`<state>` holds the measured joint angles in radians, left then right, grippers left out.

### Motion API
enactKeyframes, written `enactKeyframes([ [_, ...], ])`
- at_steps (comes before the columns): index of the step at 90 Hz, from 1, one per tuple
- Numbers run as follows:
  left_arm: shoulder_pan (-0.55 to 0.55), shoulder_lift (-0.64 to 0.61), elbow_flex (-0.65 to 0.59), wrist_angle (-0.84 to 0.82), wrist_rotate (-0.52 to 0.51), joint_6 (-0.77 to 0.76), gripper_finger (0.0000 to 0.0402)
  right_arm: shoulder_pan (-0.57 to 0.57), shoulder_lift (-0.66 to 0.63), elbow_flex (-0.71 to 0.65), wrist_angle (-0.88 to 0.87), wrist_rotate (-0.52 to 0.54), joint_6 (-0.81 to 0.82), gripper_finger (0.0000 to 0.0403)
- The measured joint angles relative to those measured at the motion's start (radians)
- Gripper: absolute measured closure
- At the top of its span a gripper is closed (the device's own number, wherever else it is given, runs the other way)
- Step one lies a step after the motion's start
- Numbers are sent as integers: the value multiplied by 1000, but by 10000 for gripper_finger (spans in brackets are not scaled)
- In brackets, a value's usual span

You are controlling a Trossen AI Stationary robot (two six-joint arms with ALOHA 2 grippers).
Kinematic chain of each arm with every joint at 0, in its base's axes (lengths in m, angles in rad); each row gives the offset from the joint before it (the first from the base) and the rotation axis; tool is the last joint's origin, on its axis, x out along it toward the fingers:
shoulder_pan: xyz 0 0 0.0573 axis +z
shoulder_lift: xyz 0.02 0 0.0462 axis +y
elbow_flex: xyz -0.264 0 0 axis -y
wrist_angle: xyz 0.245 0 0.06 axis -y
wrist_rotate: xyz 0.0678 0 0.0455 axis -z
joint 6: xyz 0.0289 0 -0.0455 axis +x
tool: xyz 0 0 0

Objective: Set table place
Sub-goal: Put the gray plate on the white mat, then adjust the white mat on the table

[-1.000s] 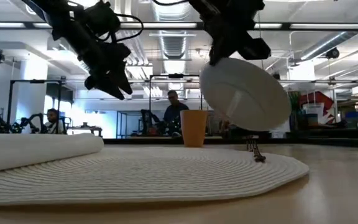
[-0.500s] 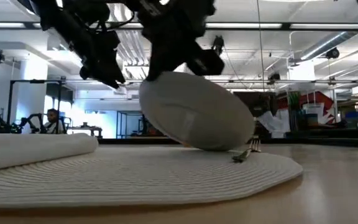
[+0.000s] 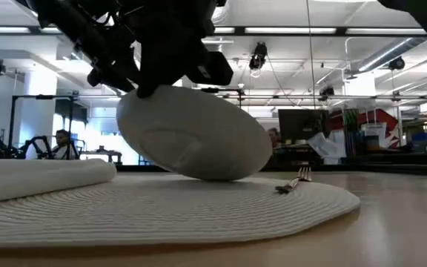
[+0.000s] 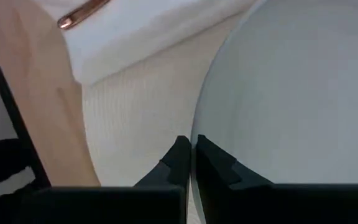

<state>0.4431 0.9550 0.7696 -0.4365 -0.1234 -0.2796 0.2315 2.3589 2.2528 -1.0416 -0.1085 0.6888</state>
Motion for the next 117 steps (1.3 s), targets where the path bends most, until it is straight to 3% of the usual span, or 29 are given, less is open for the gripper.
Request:
enactKeyframes([
  [42, 0, 9, 0, -8, 0, -55, 184, 13, 28, -6, 58, -83, -41, 388],
  [80, 0, 9, 0, -19, -51, -44, 184, 25, 26, -6, 96, -136, -13, 284],
  [93, 0, 9, 0, -25, -51, -44, 184, 2, -1, 23, -29, 22, -17, 275],
  [99, 0, 9, 0, -25, -51, -44, 184, -19, -23, 31, -117, 121, -32, 300],
  [109, 0, 9, 0, -32, -51, -44, 184, -54, -48, 26, -294, 257, -45, 381],
  [117, 0, 9, 0, -41, -52, -43, 184, -67, -50, 21, -405, 322, 27, 388],
])
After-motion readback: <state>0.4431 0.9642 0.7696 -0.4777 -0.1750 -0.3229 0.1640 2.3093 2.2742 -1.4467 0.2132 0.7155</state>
